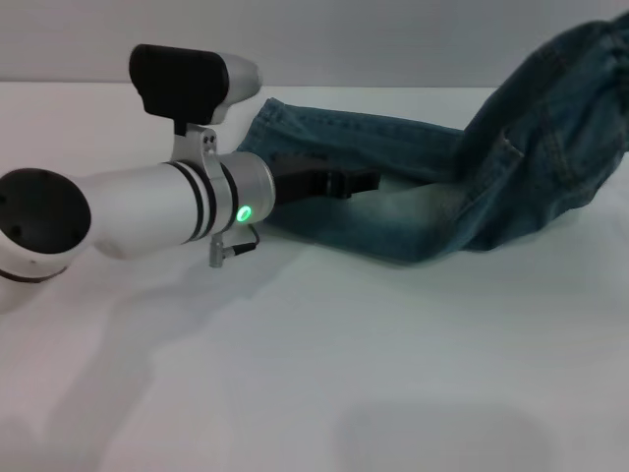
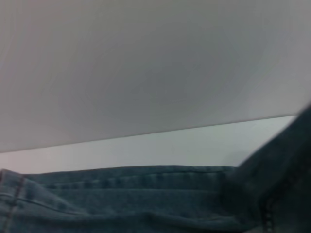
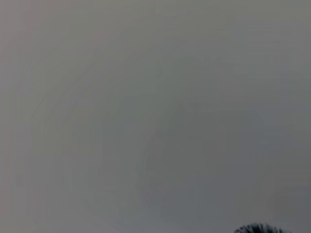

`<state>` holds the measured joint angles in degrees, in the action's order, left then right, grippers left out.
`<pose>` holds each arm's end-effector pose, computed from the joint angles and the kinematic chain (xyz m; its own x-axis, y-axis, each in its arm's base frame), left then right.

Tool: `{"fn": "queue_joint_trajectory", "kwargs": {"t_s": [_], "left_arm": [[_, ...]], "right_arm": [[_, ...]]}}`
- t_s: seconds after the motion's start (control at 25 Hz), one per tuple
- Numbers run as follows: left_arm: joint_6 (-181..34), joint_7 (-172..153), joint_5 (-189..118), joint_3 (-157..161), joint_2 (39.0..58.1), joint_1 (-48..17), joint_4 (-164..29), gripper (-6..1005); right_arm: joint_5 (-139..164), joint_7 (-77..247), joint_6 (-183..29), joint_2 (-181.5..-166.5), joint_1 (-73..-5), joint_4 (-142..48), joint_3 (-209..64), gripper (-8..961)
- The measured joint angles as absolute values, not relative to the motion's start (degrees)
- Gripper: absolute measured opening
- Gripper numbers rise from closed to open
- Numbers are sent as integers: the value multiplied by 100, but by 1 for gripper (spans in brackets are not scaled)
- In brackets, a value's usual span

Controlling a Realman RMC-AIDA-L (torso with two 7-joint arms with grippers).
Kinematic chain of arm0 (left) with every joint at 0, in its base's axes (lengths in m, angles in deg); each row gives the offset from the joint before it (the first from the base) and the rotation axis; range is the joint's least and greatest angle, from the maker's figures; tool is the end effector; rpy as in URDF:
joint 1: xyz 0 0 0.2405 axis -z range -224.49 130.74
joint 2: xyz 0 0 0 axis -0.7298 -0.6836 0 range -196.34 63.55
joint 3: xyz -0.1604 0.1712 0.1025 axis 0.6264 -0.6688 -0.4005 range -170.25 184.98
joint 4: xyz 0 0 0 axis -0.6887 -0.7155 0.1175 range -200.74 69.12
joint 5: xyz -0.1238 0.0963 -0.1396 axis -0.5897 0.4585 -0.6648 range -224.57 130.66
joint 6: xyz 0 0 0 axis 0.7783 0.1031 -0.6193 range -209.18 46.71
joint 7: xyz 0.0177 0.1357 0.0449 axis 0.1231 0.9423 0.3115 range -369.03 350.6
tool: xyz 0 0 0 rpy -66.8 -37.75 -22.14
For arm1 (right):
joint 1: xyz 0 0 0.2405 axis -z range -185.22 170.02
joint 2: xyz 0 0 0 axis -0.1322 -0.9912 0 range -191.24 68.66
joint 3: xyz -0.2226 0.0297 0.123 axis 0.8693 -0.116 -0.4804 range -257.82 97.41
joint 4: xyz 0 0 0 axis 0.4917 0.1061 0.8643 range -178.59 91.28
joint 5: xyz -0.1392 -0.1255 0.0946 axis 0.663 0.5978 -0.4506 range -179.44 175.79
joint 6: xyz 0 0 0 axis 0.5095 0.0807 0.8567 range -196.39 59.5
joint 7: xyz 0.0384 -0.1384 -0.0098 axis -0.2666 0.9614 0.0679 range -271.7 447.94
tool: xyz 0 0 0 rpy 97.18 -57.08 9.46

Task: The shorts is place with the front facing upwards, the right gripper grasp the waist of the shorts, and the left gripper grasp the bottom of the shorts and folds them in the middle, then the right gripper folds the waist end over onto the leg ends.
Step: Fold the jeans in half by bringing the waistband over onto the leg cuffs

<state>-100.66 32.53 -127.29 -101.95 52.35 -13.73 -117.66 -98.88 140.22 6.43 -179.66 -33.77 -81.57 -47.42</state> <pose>-0.1667 0.3911 -0.1049 0.6561 0.5606 0.5052 0.7520 -0.5427 -0.3743 0.2849 0.3691 0.0878 -0.2687 -0.4754 -0.8377 -0.8563 -0.2804 0.4338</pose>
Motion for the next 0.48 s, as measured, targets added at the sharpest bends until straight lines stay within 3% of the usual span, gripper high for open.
{"fn": "queue_joint_trajectory", "kwargs": {"t_s": [0.48], "left_arm": [[-9790, 3253, -13108, -10724, 5254, -1218, -11776, 810]], "right_arm": [[-9885, 13594, -202, -17964, -4356, -8383, -3256, 14]]}}
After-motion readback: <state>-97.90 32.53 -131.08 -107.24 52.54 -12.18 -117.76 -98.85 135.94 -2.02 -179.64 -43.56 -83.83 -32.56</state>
